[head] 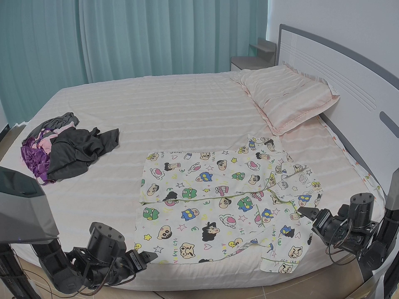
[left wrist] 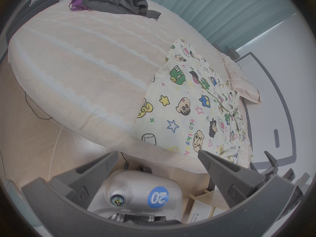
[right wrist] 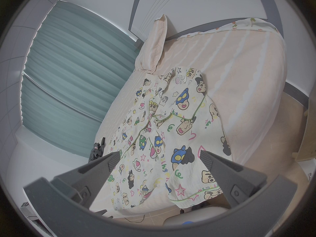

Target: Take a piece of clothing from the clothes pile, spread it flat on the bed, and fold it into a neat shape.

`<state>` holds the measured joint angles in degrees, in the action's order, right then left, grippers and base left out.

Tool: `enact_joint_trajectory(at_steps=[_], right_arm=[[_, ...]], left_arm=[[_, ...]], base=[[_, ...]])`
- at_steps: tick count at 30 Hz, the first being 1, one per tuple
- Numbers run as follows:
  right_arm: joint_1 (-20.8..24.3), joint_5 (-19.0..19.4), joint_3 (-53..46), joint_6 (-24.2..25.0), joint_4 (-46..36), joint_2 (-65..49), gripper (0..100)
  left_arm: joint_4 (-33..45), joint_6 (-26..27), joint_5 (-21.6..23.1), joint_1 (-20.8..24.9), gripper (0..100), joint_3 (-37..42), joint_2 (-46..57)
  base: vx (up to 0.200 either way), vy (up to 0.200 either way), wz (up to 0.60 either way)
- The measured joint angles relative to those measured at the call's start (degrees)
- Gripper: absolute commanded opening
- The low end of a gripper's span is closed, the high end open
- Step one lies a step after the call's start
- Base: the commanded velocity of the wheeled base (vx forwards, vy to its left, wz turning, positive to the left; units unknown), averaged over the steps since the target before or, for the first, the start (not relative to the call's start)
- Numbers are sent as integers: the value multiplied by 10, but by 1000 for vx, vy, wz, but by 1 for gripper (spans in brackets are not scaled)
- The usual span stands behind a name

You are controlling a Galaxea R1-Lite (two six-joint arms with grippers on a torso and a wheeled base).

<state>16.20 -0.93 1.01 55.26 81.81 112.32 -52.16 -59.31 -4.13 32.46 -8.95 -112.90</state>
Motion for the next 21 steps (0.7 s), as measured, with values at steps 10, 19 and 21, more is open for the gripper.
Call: enact_joint_trajectory(at_steps=[10,19,21], right_arm=[[0,0,0,0,0,0,100],[0,0,0,0,0,4,100],[0,0,0,0,0,5,100]], left_arm=[[-120,24,-61,22,100,-6,-111],[-127,22,-69,16,0,-22,-143],[-127,21,-77,14,0,-25,-145]], base=[[0,0,0],[0,0,0],[0,0,0]])
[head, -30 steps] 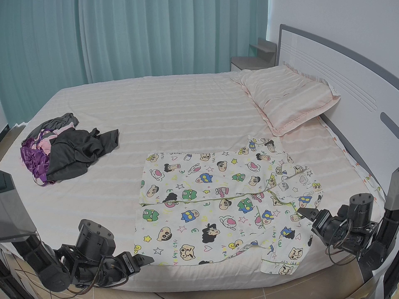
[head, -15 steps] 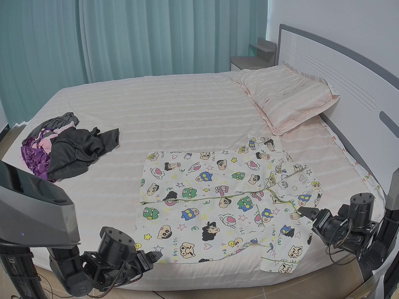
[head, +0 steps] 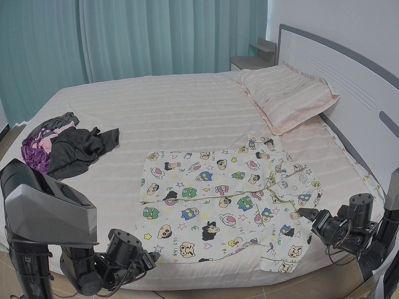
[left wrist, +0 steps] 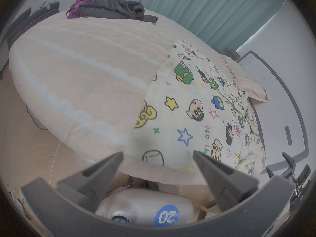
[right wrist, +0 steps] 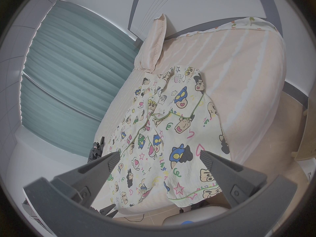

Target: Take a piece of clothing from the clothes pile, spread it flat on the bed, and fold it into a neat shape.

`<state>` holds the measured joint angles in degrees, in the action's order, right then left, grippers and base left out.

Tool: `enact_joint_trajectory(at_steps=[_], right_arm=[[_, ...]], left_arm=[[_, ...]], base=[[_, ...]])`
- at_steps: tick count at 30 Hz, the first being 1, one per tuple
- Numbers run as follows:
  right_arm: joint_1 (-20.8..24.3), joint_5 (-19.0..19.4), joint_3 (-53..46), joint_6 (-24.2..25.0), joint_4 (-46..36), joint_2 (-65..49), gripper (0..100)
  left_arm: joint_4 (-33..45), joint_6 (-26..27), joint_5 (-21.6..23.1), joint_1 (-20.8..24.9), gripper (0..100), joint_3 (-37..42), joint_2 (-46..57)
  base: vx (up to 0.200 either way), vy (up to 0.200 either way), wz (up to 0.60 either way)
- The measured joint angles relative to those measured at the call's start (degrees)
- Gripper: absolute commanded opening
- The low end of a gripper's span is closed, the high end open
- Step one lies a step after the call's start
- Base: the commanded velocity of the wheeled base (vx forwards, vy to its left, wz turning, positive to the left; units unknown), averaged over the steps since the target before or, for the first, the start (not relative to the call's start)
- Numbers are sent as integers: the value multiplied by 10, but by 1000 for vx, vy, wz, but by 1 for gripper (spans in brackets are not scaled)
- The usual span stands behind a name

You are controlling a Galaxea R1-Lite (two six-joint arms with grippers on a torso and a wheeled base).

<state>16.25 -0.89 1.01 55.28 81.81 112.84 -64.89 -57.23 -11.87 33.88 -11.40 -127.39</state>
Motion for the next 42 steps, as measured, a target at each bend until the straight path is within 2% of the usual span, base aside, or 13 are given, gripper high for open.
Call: enact_joint_trajectory(at_steps=[13,21,27,34,42], right_arm=[[-8,0,0,-6,-1,3,100],[-34,5,0,-42,-22,10,100],[-48,11,0,-62,-10,56,100],[-58,12,0,-86,68,151,100],[-61,15,2,-99,72,204,100]], left_arm=[[-6,-33,-9,-36,0,-15,2],[-91,-46,-32,-60,0,-17,18],[-129,-46,-39,-73,0,-15,20],[-172,-44,-43,-84,0,-7,26],[-215,-43,-43,-97,0,-4,24]], base=[[0,0,0],[0,0,0],[0,0,0],[0,0,0],[0,0,0]])
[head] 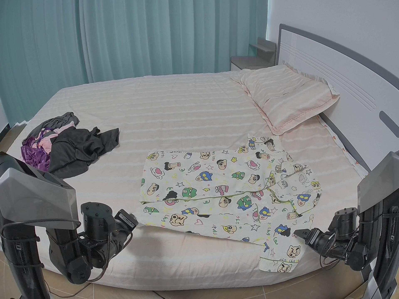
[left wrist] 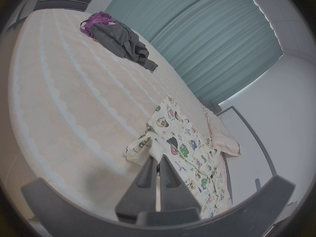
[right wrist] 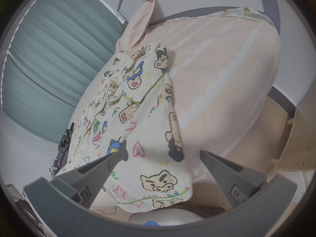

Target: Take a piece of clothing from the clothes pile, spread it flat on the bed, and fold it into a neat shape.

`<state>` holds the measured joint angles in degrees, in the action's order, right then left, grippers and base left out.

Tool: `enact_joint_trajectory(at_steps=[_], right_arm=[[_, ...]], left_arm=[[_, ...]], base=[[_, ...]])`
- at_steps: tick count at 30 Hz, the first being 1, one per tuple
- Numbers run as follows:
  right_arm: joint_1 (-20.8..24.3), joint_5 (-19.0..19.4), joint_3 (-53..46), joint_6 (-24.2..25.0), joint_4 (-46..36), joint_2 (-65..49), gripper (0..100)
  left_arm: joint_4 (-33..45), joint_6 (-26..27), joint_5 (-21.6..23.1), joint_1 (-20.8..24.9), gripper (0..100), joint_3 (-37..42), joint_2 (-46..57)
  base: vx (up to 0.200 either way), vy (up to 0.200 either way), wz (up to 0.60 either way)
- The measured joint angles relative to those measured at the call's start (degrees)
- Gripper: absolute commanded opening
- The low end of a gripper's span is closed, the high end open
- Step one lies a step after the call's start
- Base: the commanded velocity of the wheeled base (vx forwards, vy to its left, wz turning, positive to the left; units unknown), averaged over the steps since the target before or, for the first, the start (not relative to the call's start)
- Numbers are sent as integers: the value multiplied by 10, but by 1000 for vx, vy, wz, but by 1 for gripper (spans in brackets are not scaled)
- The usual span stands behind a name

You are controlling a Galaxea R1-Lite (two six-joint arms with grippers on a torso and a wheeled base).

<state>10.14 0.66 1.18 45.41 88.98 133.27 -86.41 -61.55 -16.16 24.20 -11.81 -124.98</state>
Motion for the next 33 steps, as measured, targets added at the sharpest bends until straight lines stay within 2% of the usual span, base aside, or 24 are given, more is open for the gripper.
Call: enact_joint_trajectory(at_steps=[6,11,12,14,18,28,33], right_arm=[[-1,16,19,0,-1,2,100],[4,17,38,-20,1,3,100],[4,18,42,-30,1,4,0],[-1,25,53,-73,1,5,0],[-13,63,63,-123,1,11,0],[-41,76,92,-151,0,20,0],[-63,76,139,-162,0,14,0]], left_arm=[[-23,0,0,-6,0,5,0],[-24,0,0,-7,0,5,0],[-24,0,0,-7,0,5,0],[-24,0,0,-7,0,5,0],[-25,0,0,-8,0,5,-1],[-25,0,1,-13,0,6,-3],[-24,0,0,-13,0,6,-4]], base=[[0,0,0],[0,0,0],[0,0,0],[0,0,0],[0,0,0],[0,0,0],[0,0,0]])
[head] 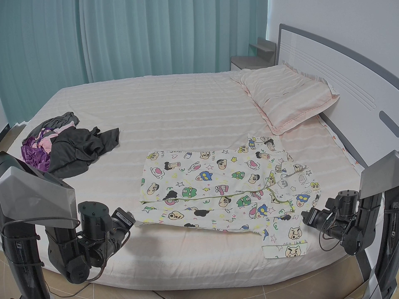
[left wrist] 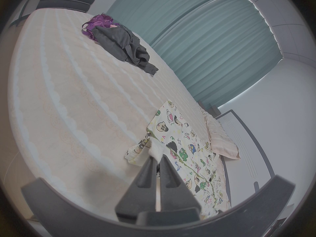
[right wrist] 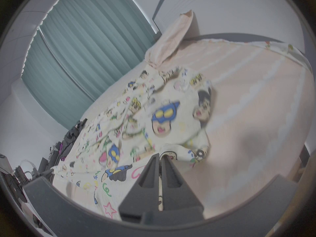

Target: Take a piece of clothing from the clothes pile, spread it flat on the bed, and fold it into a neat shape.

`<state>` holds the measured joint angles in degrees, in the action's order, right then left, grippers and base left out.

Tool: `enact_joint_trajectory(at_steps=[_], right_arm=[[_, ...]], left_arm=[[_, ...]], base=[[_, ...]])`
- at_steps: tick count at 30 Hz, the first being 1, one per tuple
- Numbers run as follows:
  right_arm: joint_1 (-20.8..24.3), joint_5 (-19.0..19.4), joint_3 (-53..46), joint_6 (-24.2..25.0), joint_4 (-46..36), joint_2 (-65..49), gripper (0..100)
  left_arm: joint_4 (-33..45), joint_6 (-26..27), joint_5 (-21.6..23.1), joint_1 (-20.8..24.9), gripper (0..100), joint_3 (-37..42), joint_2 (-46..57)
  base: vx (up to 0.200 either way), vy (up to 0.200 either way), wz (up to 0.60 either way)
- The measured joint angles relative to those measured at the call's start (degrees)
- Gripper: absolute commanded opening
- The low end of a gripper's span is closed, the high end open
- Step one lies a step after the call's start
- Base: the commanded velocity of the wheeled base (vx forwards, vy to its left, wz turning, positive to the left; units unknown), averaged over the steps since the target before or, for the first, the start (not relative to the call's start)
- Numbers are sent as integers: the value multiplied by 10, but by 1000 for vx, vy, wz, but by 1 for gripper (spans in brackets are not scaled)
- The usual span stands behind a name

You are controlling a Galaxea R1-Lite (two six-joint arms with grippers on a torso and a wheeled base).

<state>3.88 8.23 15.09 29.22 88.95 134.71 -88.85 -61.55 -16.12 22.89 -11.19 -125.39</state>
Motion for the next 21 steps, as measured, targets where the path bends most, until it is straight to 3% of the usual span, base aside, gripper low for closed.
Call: enact_joint_trajectory(at_steps=[8,9,21], right_arm=[[-7,4,62,-16,-21,-8,0],[-6,4,66,-17,-22,-8,100],[-55,40,46,-28,-25,-4,100]], left_arm=[[-1,1,0,0,0,0,-10],[-1,1,0,0,0,0,-12],[-1,1,1,4,0,0,-22]], base=[[0,0,0],[0,0,0],[0,0,0]])
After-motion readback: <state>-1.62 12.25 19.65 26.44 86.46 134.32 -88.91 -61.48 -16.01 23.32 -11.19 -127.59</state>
